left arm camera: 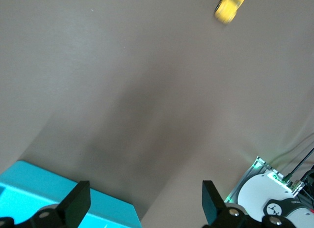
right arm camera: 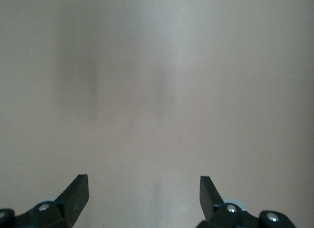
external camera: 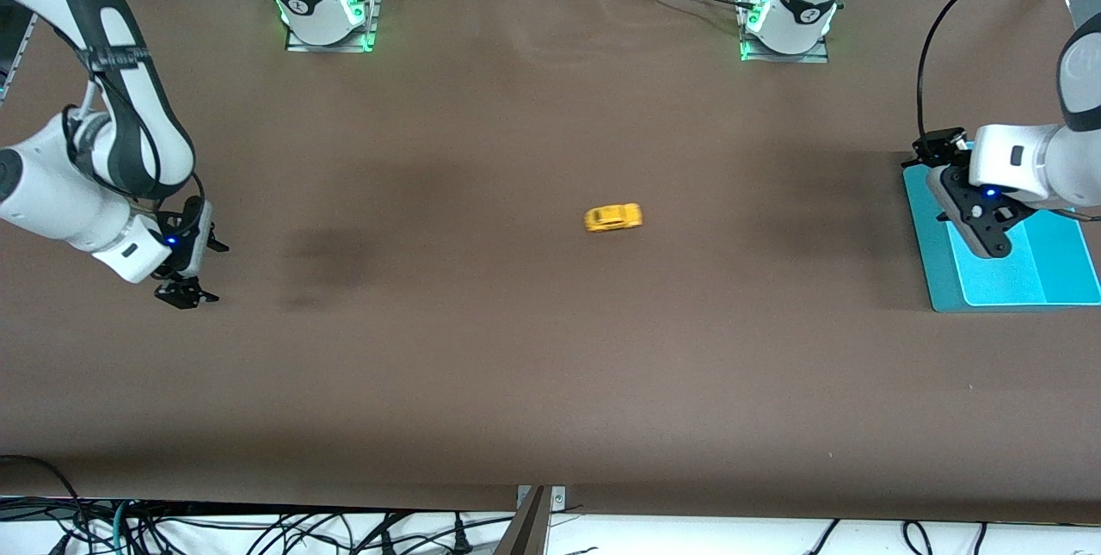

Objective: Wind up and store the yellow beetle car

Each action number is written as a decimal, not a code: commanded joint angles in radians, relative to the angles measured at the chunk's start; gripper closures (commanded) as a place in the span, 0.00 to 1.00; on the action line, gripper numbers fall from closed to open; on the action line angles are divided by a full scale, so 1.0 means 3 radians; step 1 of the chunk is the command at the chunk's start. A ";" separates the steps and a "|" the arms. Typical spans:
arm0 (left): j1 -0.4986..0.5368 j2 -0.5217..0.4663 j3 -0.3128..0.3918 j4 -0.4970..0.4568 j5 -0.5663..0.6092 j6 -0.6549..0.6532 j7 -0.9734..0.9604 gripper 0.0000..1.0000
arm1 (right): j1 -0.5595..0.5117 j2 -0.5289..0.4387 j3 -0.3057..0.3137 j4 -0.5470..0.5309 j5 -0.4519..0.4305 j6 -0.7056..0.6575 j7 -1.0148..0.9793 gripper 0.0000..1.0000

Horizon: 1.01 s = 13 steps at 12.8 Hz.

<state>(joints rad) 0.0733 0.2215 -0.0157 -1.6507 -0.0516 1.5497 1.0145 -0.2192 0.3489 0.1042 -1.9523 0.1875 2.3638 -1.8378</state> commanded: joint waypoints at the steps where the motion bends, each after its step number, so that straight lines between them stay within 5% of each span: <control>1: -0.0014 -0.0053 0.0001 -0.0356 0.0070 0.0253 0.0289 0.00 | 0.0025 -0.0456 0.0021 -0.0093 0.0019 -0.0280 0.0453 0.00; 9: -0.0009 -0.0349 0.0001 -0.1594 0.0085 0.1368 0.0924 0.00 | 0.0122 -0.1178 0.0021 -0.0093 -0.0006 -0.0766 0.2467 0.00; 13: -0.0014 -0.0447 -0.0070 -0.1988 0.0315 0.1869 0.0985 0.00 | 0.0265 -0.1362 0.0016 -0.0068 -0.0199 -0.1073 0.4097 0.00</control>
<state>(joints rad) 0.0724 0.1410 -0.0213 -2.1686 -0.0047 2.0402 1.2827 -0.1504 -0.0162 0.1105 -1.9566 0.1696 2.0887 -0.8066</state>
